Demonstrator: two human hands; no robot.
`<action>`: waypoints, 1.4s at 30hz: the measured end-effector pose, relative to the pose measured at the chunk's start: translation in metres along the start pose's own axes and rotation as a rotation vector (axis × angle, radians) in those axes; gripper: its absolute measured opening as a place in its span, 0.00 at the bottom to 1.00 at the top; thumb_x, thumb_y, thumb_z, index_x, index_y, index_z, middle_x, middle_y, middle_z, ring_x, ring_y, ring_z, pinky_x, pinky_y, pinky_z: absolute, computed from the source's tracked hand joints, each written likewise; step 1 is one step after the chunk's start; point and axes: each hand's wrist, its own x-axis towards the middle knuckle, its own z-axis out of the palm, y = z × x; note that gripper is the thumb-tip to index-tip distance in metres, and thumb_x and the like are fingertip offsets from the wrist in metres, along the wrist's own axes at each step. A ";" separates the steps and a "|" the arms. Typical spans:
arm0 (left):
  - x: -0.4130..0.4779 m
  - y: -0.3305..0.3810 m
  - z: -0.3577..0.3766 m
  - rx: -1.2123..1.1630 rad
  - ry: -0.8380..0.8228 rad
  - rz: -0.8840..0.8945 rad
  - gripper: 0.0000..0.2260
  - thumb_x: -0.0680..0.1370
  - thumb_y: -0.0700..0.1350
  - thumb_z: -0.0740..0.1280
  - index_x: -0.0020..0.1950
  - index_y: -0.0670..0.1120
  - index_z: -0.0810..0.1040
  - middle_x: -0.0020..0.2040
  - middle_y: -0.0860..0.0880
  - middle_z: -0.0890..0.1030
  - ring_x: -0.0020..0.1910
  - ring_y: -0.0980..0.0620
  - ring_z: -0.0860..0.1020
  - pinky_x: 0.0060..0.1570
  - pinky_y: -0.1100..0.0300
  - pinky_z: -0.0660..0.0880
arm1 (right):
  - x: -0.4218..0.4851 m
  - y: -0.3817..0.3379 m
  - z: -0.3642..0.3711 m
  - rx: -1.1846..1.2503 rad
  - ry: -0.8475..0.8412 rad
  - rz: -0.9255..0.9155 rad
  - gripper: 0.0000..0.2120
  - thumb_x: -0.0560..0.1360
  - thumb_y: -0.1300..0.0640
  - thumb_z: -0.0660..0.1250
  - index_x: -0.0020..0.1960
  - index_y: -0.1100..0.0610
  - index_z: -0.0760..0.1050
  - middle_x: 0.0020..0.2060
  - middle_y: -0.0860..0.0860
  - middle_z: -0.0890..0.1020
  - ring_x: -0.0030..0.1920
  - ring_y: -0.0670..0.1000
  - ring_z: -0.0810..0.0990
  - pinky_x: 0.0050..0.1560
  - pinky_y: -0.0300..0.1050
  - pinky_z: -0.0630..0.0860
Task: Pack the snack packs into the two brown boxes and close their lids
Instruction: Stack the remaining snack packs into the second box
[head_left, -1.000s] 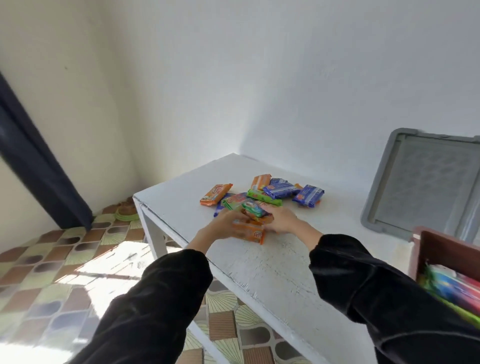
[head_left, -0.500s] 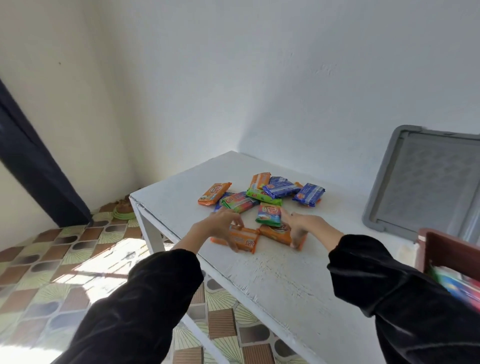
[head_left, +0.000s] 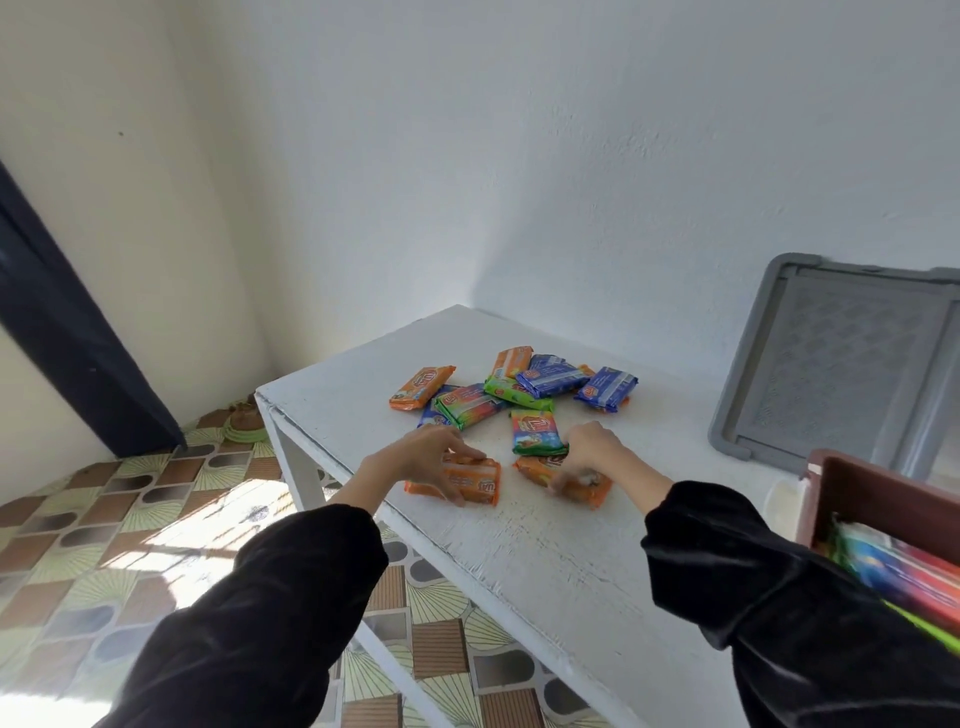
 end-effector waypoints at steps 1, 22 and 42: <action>0.000 0.002 -0.001 0.009 0.006 0.009 0.31 0.67 0.56 0.74 0.69 0.57 0.69 0.61 0.49 0.71 0.58 0.51 0.68 0.57 0.59 0.64 | -0.002 0.001 -0.005 -0.044 -0.017 -0.012 0.31 0.62 0.41 0.76 0.56 0.60 0.73 0.51 0.54 0.77 0.48 0.52 0.76 0.39 0.41 0.71; 0.044 0.234 -0.095 0.080 0.143 0.601 0.29 0.66 0.55 0.75 0.65 0.58 0.73 0.54 0.50 0.75 0.53 0.51 0.72 0.57 0.55 0.70 | -0.188 0.182 -0.120 0.127 0.233 0.154 0.33 0.62 0.48 0.78 0.65 0.52 0.73 0.56 0.53 0.76 0.56 0.53 0.73 0.43 0.39 0.65; 0.083 0.394 0.001 0.371 -0.046 0.908 0.32 0.68 0.58 0.72 0.70 0.57 0.67 0.57 0.48 0.73 0.56 0.50 0.72 0.51 0.57 0.69 | -0.280 0.290 -0.015 0.134 0.227 0.499 0.35 0.57 0.51 0.81 0.62 0.51 0.75 0.52 0.49 0.76 0.53 0.51 0.75 0.46 0.42 0.70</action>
